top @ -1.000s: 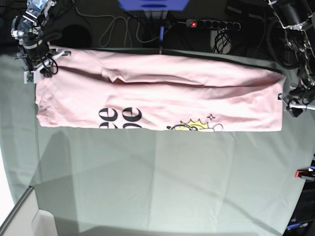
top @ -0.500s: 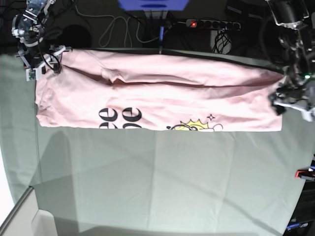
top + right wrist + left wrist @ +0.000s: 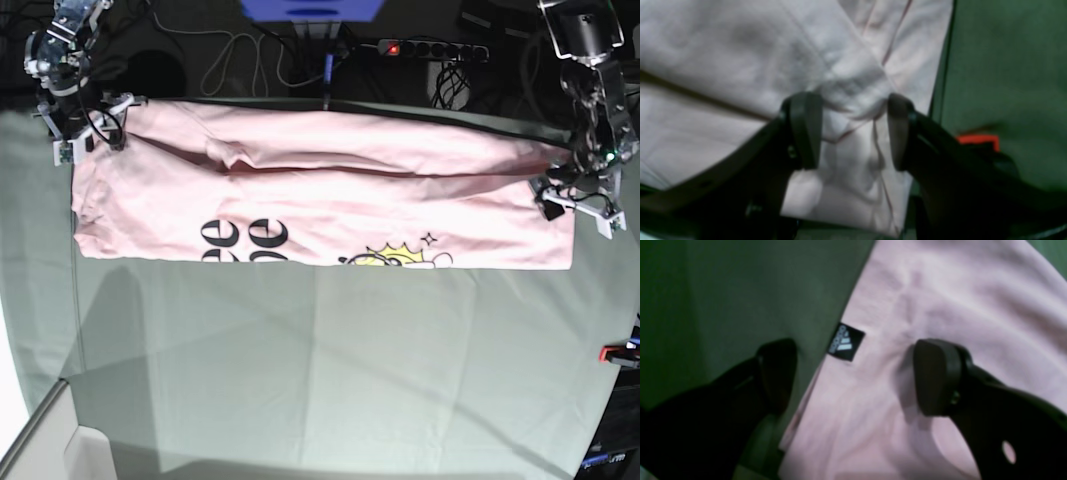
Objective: Layout the t-shirt on the table in an organized manner, then fold the t-shirt properly
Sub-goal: 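Grasp the shirt end near the left gripper with the left gripper, then fold the held shirt end over toward the middle with the left gripper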
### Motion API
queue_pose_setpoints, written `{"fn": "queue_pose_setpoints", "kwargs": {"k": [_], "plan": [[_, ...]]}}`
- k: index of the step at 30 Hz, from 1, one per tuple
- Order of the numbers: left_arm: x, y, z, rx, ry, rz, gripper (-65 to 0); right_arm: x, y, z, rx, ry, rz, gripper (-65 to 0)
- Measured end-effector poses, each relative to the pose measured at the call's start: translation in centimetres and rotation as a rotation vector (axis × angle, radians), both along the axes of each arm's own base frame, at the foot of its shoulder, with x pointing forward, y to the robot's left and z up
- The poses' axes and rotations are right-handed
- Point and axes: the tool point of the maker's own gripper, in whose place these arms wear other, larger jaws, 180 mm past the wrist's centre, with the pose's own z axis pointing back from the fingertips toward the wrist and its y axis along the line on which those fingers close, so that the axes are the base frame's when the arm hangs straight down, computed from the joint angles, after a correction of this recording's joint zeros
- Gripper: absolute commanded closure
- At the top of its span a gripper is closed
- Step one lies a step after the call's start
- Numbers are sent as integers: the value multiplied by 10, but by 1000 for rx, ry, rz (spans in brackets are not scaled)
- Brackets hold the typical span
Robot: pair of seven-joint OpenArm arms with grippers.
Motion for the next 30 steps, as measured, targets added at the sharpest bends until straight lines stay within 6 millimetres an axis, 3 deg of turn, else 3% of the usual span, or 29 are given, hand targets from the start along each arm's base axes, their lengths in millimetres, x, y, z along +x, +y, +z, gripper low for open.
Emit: {"fn": "queue_pose_setpoints", "kwargs": {"k": [6,8,14,18,25,27,30], "plan": [[3,-6,1,-11,-7,-36,-525,0,0,0,0,0,0,-316],[3,-6,0,-12,-7,-36,-497,0,0,0,0,0,0,-316],[4,-10,0,-28,-13,-42,-175,0,0,0,0,-1,0,-316],[8,-15,1,-36,-45,-45,0,3,0,1,0,-2,-1,-316],[8,-17,9,-21,-59,-60,0,6,0,2,1,-8,-1,-316],[17,-20,29,7,-101,-84,0,6,1,1,2,-9,-2,-316],[38,-35,82,52,-245,-152,0,7,1,1,3,-9,-1,-317]]}}
